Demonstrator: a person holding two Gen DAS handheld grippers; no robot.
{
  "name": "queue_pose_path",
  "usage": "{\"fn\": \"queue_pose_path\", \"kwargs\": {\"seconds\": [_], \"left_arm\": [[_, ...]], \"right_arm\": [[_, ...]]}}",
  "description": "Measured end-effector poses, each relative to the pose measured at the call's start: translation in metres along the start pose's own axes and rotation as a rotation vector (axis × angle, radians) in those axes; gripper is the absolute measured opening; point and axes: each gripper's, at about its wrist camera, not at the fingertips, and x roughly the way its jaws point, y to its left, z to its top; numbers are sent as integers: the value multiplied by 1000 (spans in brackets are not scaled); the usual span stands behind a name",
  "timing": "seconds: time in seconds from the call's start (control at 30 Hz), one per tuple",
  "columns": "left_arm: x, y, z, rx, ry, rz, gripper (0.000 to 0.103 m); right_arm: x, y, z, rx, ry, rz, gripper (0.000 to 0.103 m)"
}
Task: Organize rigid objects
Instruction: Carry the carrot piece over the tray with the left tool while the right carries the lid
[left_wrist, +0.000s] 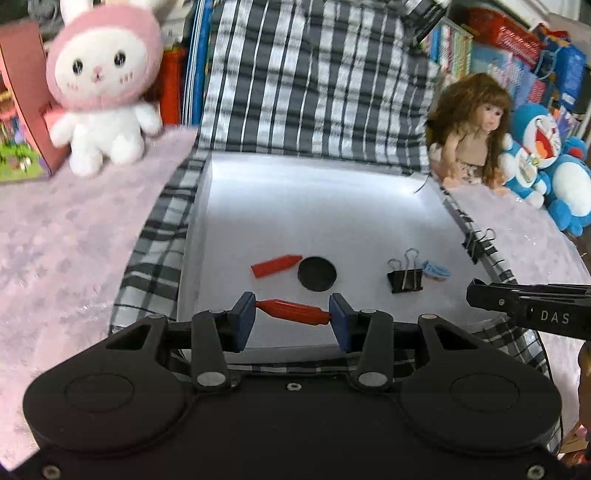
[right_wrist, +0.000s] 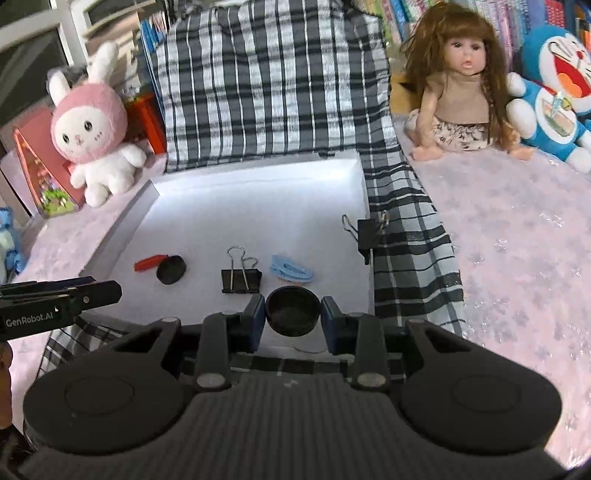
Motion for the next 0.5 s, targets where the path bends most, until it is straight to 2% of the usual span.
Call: {"fn": "queue_pose_path", "kwargs": {"seconds": [0.2, 0.5], "left_arm": [[20, 5, 2, -28, 33, 24, 42], [30, 2, 4, -9, 11, 59, 42]], "right_arm": [[16, 3, 6, -8, 38, -6, 38], [29, 6, 9, -24, 44, -29, 38]]}}
